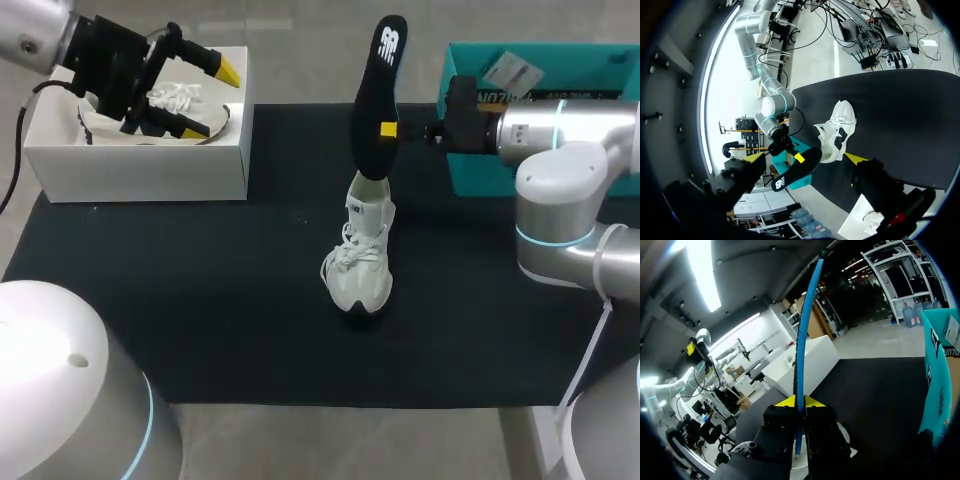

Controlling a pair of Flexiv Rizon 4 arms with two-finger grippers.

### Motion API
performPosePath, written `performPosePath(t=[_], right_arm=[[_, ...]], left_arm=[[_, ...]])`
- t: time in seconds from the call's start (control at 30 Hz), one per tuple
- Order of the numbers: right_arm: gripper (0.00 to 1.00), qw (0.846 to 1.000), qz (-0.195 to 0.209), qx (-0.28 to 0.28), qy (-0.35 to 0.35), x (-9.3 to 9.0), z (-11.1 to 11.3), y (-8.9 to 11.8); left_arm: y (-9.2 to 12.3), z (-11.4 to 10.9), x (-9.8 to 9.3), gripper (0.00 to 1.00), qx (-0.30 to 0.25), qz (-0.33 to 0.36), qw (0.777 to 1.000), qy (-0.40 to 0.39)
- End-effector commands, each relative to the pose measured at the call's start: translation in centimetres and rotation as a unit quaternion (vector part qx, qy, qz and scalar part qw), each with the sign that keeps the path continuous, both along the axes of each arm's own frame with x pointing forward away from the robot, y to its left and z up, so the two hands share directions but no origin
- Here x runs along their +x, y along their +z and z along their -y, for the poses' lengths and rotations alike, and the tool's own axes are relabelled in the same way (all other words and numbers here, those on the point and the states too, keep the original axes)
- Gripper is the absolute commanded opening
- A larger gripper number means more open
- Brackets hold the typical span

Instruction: Take the shoe out of the shoebox, open the shoe tongue, remove and reinsert the insole, then place the shoe into the shoebox

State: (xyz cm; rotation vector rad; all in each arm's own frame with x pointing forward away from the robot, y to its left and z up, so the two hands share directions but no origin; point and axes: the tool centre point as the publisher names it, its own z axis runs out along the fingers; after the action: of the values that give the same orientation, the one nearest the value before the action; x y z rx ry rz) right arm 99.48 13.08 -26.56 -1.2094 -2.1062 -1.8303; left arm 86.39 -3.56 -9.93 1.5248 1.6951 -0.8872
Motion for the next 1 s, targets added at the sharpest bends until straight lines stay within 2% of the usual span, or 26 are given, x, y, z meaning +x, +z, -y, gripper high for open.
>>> performPosePath(t=[0.03, 0.5, 1.0], right_arm=[[0.0, 1.0, 0.001, 0.001, -0.002, 0.0, -0.1, -1.0], [0.0, 1.0, 0.007, -0.011, 0.005, 0.1, -0.3, -3.7], [0.0, 1.0, -0.017, -0.002, -0.004, -2.2, 0.3, -6.7]], left_arm=[[0.1, 0.0, 0.0, 1.0, 0.003, -0.001, 1.0, 0.0], [0.1, 0.0, 0.0, 1.0, 0.003, -0.001, 1.0, 0.0], [0.1, 0.0, 0.0, 1.0, 0.003, -0.001, 1.0, 0.0]])
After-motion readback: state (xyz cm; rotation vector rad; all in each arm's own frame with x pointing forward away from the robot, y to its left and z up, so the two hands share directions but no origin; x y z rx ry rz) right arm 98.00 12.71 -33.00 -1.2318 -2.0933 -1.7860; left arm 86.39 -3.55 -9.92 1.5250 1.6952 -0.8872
